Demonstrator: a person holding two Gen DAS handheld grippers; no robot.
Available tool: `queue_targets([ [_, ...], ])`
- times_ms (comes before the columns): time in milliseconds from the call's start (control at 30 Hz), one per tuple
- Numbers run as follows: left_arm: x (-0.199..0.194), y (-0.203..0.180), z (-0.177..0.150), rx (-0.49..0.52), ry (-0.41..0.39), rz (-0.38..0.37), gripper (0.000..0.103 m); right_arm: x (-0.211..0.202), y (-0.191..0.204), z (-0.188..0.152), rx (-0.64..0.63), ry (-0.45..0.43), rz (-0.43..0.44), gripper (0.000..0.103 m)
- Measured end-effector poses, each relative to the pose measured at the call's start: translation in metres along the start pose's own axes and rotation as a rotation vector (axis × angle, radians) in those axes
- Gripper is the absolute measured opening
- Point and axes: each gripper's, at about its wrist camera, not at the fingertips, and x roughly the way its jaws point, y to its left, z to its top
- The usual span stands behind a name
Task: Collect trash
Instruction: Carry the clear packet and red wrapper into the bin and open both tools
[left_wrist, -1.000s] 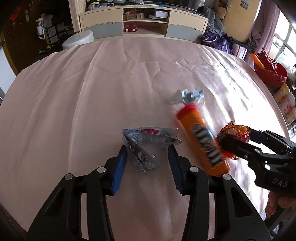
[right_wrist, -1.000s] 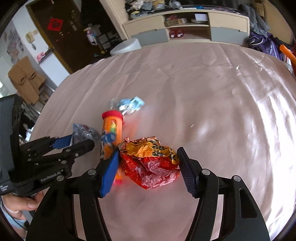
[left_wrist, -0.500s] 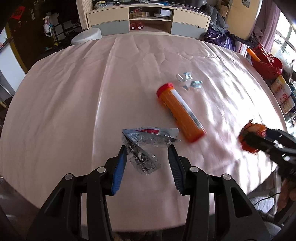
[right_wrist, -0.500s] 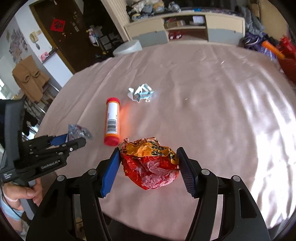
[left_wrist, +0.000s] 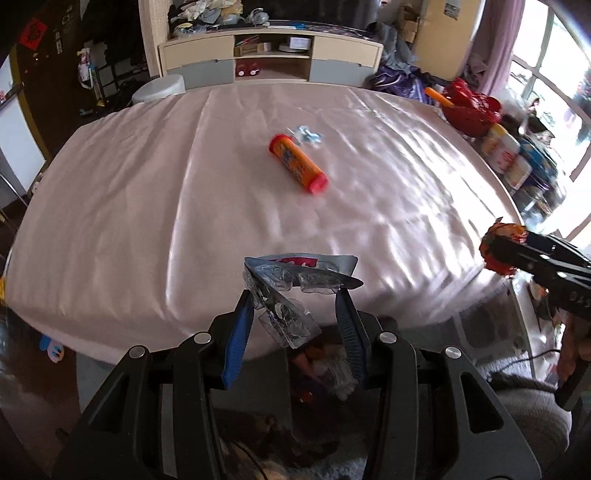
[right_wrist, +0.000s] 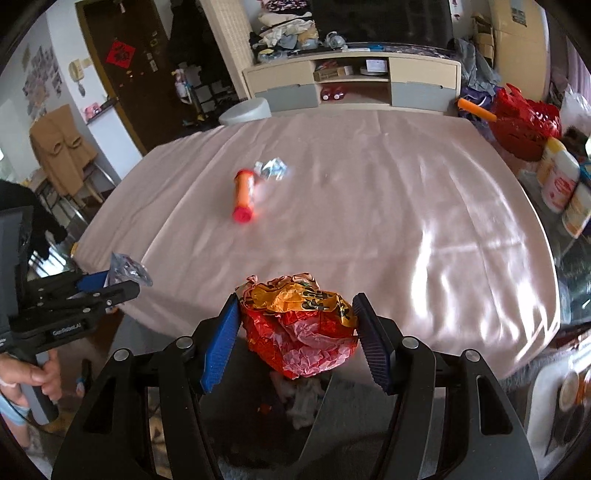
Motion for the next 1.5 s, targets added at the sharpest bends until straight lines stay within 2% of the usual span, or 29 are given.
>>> queue_targets([
  [200,-0.006,-0.025,-0.05,0.009,0.024,-0.034,0.043,-0.008,0.011,-0.039,0.043,0.005,0.011,0.064],
  [400,0.017,-0.034,-0.095,-0.007,0.101,-0.084,0.044,0.014,0.018,-0.076,0.086,0.063,0.031,0.064],
  [600,0.046,-0.034,-0.121,-0.011,0.168,-0.085,0.044,0.036,0.019,-0.098,0.1,0.112,0.027,0.064],
  [767,0.06,-0.03,-0.135,-0.028,0.195,-0.09,0.044,0.044,0.02,-0.113,0.097,0.136,0.0,0.064],
  [933,0.066,-0.038,-0.141,0.007,0.21,-0.101,0.044,0.053,0.023,-0.12,0.093,0.167,-0.005,0.064],
  [1400,0.071,-0.035,-0.138,-0.019,0.233,-0.115,0.045,0.065,0.022,-0.119,0.134,0.201,0.04,0.068],
  [1433,0.071,-0.034,-0.138,-0.022,0.234,-0.116,0.046,0.065,0.022,-0.119,0.137,0.2,0.04,0.07],
  [1500,0.071,-0.033,-0.139,-0.024,0.234,-0.112,0.057,0.065,0.021,-0.119,0.142,0.198,0.034,0.072],
])
